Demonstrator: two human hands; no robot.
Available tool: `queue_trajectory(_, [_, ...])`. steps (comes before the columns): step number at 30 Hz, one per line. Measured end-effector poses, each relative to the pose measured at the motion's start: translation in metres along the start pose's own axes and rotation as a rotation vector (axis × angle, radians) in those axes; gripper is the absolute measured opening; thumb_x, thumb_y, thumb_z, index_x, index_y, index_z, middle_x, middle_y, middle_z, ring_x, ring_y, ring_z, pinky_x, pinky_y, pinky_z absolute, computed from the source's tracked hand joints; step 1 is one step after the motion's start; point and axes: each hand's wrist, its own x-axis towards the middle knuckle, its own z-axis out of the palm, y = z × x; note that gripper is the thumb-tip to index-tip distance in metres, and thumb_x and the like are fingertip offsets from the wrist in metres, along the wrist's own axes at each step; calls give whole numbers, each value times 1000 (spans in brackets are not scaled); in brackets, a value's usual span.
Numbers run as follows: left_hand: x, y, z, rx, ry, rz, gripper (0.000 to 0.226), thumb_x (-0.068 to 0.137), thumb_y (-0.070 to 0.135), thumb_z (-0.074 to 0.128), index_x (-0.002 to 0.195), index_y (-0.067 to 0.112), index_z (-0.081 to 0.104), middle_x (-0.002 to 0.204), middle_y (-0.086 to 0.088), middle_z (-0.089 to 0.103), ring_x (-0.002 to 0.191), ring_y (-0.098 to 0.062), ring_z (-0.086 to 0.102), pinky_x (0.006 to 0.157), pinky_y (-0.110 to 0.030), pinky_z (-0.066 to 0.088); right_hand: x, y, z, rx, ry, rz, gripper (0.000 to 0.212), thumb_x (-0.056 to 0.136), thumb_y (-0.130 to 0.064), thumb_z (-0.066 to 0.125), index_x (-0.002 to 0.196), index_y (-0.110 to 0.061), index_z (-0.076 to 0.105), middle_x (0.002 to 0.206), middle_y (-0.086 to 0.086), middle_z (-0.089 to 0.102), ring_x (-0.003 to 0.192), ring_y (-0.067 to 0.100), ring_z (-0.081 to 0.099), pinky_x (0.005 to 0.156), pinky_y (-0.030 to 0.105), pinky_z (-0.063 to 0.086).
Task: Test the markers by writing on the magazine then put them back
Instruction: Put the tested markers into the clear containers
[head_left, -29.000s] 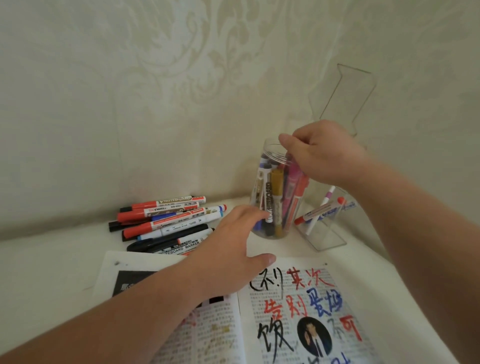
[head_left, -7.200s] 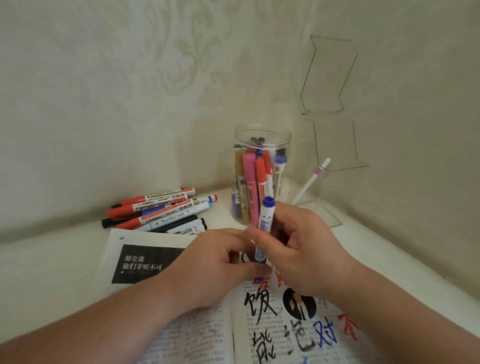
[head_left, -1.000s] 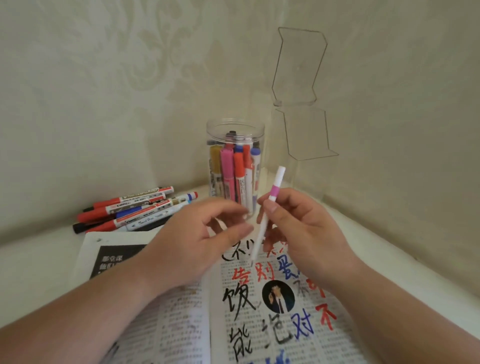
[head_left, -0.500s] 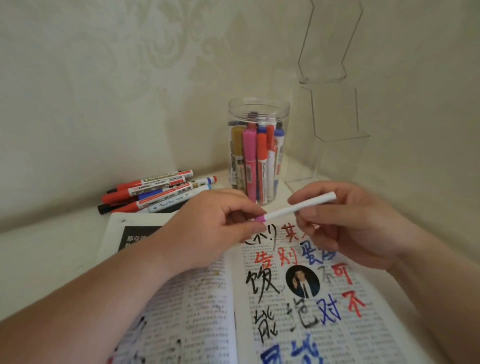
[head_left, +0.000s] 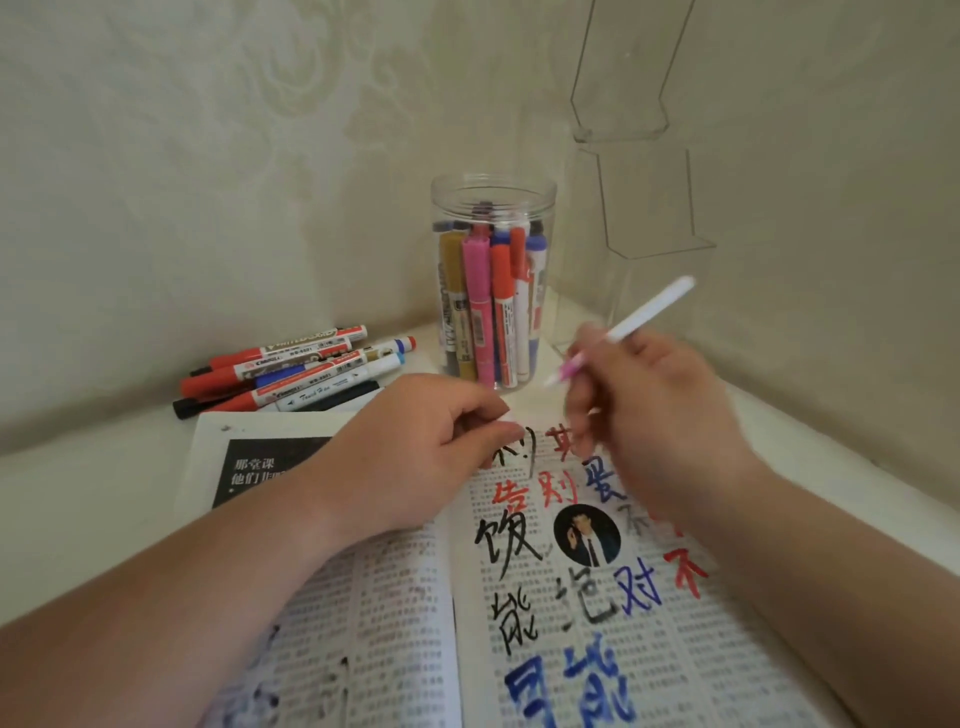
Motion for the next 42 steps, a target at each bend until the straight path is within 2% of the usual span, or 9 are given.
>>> queue_trajectory(2, [-4,-2,-3,3,10,-21,19,94,39,64,79,30,71,68,17,67,56,-2,59,57,-18,46,9,-5,-16,134,206,-5,28,105,-25,54,85,-7,61,59,5,57,49,20,52,45,30,46])
queue_trajectory(4, [-6,-2,-7,-20,52,8,21,92,44,62,77,31,70,66,18,67,55,-3,58,56,-15,43,13,-7,-25,84,212,-3,26,104,-22,55,84,-7,61,58,5,56,47,21,50,45,32,44])
queue_trajectory(8, [-2,-1,-1,87,-47,207,28,89,52,61,100,31,77,85,19,69,82,0,63,71,-9,42,-4,-16,-18,-216,-132,-11,20,93,-8,70,75,-12,62,55,13,57,45,27,52,43,29,44])
queue_trajectory(14, [-5,-7,3,216,-191,294,38,90,60,57,107,32,76,83,24,62,83,4,60,73,-11,40,-60,-41,-37,-486,-500,154,13,81,7,73,77,-5,68,56,15,60,45,23,58,46,32,50])
queue_trajectory(17, [-4,-7,5,216,-179,312,36,92,59,60,106,31,76,86,19,64,85,0,61,76,-21,46,-91,-30,-48,-450,-458,222,2,76,-3,71,78,-3,70,58,15,60,46,25,59,47,30,50])
queue_trajectory(20, [-4,-6,8,177,-140,312,33,91,56,63,107,31,76,88,17,63,87,-2,61,78,-18,45,-106,-17,-56,-438,-314,181,4,72,-7,70,75,-4,71,53,7,53,44,14,47,43,19,38])
queue_trajectory(25, [-7,-4,9,192,-170,296,26,84,47,71,106,34,77,89,14,62,83,-5,60,74,-23,47,-116,-9,-50,-474,-188,77,20,84,13,65,71,-2,66,50,-8,48,46,2,40,45,13,31])
queue_trajectory(36, [-6,-7,10,163,-180,323,33,86,57,70,107,33,77,91,15,63,82,-4,60,72,-16,42,-115,-9,-47,-505,-370,76,3,76,-13,72,73,-12,72,59,-6,61,53,4,50,50,13,37])
queue_trajectory(42, [-7,-2,9,145,-116,325,26,89,51,68,103,31,78,86,20,69,82,-2,64,70,-10,42,-118,-5,-52,-507,-336,13,6,74,-9,69,70,-12,70,57,-6,60,51,3,49,49,13,37])
